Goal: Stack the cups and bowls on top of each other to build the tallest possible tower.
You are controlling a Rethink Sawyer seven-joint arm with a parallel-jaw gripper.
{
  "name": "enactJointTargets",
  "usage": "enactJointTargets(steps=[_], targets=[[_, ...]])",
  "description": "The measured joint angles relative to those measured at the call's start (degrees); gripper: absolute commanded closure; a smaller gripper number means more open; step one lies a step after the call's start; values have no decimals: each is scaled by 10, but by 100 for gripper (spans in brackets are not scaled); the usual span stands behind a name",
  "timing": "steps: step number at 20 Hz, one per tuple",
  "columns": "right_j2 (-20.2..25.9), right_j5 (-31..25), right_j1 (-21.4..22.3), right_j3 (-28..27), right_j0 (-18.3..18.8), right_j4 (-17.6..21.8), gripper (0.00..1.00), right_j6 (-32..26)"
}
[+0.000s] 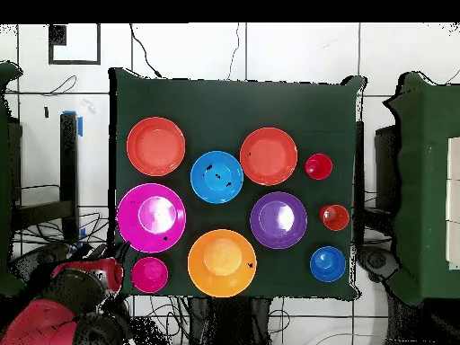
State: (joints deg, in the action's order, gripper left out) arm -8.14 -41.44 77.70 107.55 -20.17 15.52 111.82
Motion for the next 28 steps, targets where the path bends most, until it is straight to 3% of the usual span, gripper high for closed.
enactJointTargets(steps=[7,8,15,17,28], targets=[[-1,127,-59,1,0,14,0,1],[-4,166,-81,1,-3,19,0,2],[-27,260,-150,4,-19,22,0,7],[-40,297,-186,6,-25,22,0,9],[-53,341,-282,21,-6,18,0,12]])
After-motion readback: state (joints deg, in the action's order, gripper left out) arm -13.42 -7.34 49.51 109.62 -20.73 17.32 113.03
